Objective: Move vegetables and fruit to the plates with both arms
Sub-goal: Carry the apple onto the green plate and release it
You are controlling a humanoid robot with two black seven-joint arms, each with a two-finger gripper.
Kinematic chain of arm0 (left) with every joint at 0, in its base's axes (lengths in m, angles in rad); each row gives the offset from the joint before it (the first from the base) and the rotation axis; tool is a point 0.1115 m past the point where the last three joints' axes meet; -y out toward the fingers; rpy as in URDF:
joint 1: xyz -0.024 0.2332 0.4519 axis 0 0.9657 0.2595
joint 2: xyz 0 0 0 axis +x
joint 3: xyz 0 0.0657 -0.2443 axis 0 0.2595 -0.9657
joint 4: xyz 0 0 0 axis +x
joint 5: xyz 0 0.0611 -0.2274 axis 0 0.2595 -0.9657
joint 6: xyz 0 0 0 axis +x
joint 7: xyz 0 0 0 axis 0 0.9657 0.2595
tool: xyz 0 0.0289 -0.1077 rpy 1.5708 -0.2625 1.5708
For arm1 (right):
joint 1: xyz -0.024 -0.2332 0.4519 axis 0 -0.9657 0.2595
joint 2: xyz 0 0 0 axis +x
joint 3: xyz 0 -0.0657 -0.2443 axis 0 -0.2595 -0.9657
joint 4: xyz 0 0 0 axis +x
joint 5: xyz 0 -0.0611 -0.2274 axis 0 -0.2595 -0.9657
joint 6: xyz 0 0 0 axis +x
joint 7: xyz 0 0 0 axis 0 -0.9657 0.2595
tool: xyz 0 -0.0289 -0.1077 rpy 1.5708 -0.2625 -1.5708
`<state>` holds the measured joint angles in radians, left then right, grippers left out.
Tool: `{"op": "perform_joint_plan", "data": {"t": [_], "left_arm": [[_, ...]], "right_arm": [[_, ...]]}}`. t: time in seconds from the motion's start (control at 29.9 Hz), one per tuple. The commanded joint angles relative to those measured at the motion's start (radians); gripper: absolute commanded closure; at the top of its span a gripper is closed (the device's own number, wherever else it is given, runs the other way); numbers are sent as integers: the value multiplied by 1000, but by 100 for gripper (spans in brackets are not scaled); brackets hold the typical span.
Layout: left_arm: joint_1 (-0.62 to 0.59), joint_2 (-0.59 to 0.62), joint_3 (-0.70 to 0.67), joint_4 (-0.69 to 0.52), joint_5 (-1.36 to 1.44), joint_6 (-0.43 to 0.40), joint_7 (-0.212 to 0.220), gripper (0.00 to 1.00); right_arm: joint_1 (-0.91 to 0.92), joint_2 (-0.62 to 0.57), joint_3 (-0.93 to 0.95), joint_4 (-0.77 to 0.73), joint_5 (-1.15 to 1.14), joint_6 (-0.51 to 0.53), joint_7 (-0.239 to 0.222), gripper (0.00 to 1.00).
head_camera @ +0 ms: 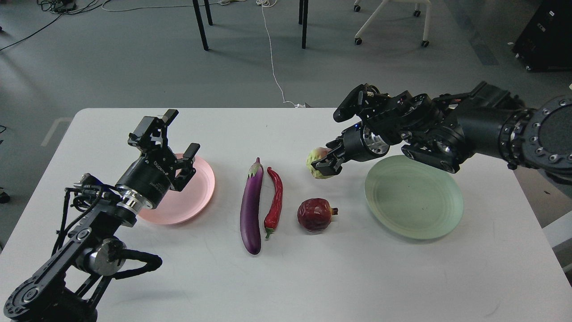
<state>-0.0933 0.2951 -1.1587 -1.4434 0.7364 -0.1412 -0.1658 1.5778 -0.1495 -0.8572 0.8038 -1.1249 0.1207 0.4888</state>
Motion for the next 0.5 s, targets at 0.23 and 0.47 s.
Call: {"op": "perform_joint_plan", "data": {"t": [0.23,0.47], "left_arm": [[-2,-11,11,0,1,0,2,2],[-2,-19,13,-2,5,0,2,2]], "right_arm": [[-8,-326,-31,117,-194,2,0,63],[-91,-349,-25,81,-194,-6,0,58]]}}
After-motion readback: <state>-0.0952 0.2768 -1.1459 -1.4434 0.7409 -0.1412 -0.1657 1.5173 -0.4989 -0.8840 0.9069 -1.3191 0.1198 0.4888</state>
